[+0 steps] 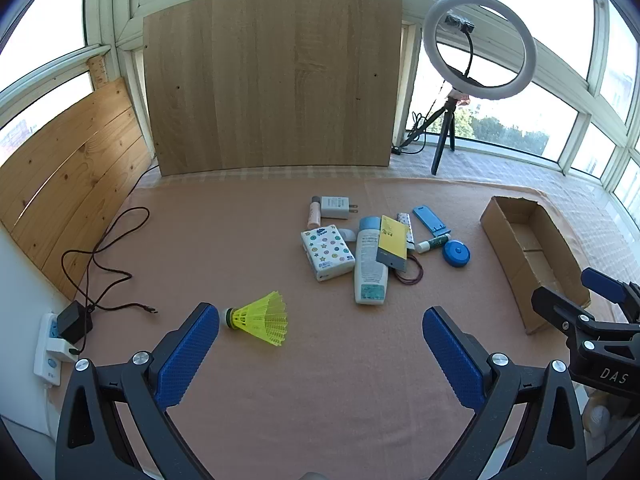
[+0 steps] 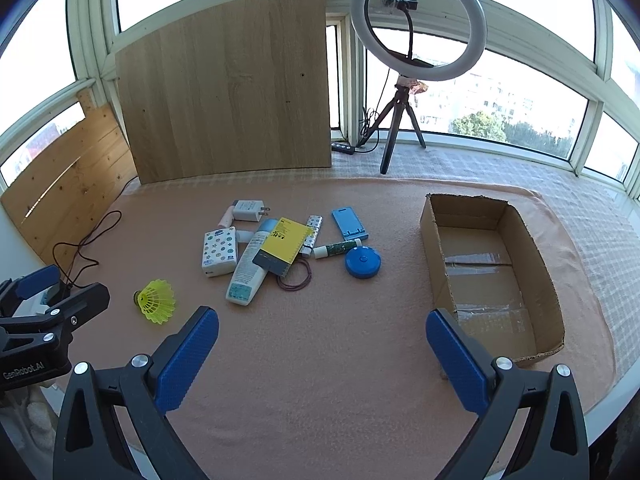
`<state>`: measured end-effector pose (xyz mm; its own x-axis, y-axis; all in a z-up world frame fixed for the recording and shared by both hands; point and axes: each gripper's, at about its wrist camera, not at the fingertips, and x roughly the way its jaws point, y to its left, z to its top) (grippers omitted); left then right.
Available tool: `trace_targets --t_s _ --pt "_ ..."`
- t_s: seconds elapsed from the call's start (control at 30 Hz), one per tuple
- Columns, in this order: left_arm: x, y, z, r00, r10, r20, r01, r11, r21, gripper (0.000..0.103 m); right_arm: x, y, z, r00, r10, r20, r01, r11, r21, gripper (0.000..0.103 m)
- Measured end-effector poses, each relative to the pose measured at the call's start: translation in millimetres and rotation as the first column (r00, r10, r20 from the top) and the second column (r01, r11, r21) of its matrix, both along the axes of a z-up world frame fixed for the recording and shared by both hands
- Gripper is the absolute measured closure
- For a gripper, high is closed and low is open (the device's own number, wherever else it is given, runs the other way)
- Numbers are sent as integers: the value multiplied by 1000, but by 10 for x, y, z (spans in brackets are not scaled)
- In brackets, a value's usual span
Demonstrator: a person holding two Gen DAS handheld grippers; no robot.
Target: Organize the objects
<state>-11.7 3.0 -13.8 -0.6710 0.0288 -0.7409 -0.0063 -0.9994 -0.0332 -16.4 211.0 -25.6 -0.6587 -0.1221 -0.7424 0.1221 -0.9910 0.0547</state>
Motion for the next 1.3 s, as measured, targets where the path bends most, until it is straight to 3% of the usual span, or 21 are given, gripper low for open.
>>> trace_targets --t_s 1.3 --pt "-31 58 -30 1000 -15 3 15 1000 -2 0 -30 -18 -36 1000 -1 11 1 1000 1 1"
